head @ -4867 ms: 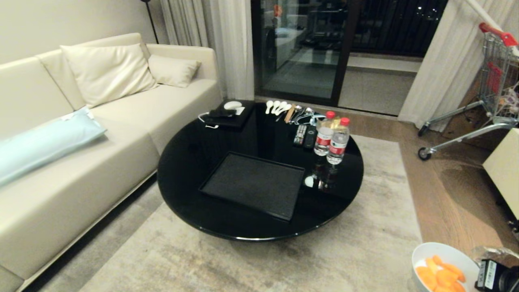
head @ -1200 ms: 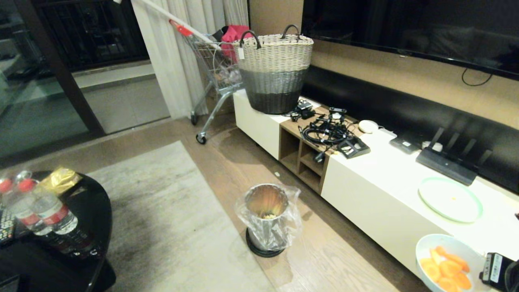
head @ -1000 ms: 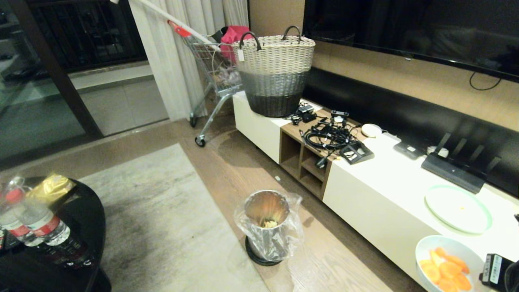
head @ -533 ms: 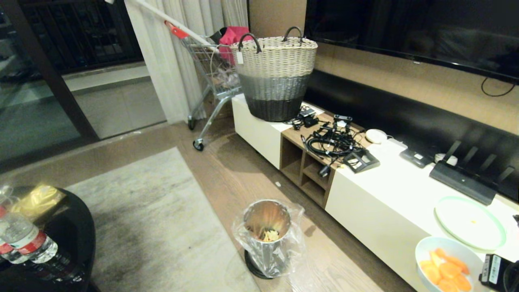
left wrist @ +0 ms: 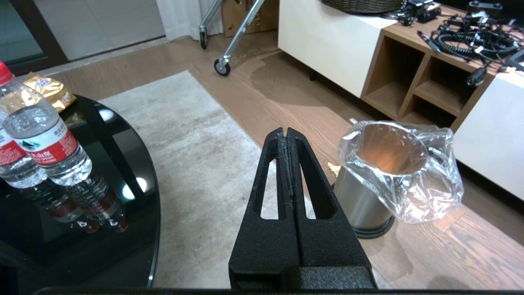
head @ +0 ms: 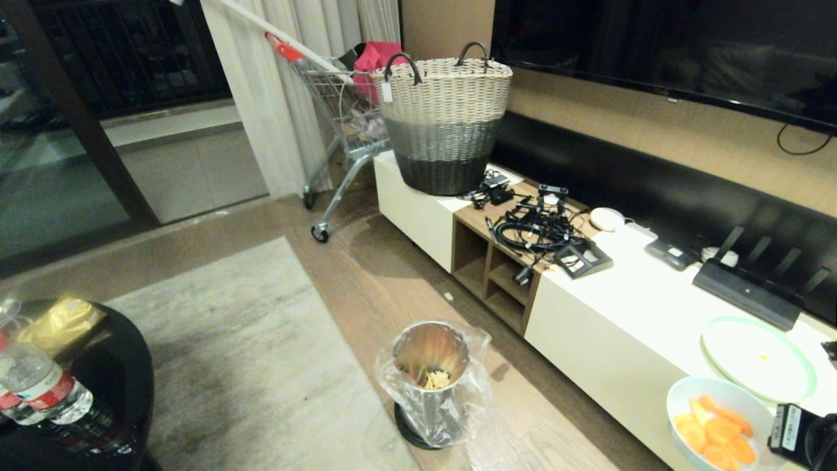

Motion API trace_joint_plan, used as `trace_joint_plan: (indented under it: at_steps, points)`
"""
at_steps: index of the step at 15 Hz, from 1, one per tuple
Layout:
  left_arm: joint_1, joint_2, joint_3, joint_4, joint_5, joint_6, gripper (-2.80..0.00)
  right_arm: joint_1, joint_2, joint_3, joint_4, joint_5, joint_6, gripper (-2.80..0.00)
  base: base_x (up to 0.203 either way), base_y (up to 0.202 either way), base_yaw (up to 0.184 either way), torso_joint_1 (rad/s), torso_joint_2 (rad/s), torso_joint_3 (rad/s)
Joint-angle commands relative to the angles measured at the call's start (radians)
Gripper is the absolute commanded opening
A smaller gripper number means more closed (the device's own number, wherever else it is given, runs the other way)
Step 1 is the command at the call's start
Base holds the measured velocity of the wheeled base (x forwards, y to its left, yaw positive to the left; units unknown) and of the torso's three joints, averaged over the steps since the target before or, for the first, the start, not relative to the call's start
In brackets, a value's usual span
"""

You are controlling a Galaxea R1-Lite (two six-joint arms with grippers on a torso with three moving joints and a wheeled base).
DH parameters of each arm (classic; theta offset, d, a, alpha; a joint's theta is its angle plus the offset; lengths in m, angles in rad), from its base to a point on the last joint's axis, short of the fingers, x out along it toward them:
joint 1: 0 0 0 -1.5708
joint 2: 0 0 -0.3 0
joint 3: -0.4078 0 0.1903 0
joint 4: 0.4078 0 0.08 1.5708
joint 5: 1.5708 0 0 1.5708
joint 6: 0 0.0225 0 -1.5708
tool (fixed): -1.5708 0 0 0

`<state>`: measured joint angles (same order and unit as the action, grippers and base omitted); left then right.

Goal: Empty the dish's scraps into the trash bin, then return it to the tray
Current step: Move the bowl over the trash can

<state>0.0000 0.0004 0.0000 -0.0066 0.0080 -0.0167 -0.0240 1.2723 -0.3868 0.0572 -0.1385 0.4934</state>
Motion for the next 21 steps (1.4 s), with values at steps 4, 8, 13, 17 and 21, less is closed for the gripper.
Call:
trace_joint_plan:
  at_steps: [4, 8, 13, 17, 21]
  points:
    - [0.0, 0.0, 0.0, -0.001, 0.001, 0.003, -2.8, -0.001, 0.027, 0.003, -0.023, -0.003, 0.002, -2.8, 0.0, 0.0, 0.0, 0.0, 0.0, 0.0]
    - [0.0, 0.0, 0.0, 0.002, -0.002, 0.0, -2.8, -0.001, 0.039, 0.003, -0.025, -0.003, 0.002, -2.8, 0.0, 0.0, 0.0, 0.001, 0.0, -0.053]
    - [0.0, 0.0, -0.001, 0.004, -0.002, 0.0, -2.8, 0.001, 0.039, 0.006, -0.042, -0.003, 0.003, -2.8, 0.0, 0.0, 0.0, 0.004, 0.0, -0.184]
    - [0.0, 0.0, 0.0, 0.002, -0.002, 0.0, -2.8, 0.003, 0.039, 0.005, -0.042, -0.001, 0.004, -2.8, 0.0, 0.0, 0.0, 0.002, 0.0, -0.195]
    - [0.0, 0.0, 0.0, 0.002, 0.0, 0.0, -2.8, 0.003, 0.038, 0.008, -0.042, -0.001, 0.004, -2.8, 0.0, 0.0, 0.0, 0.003, 0.0, -0.194]
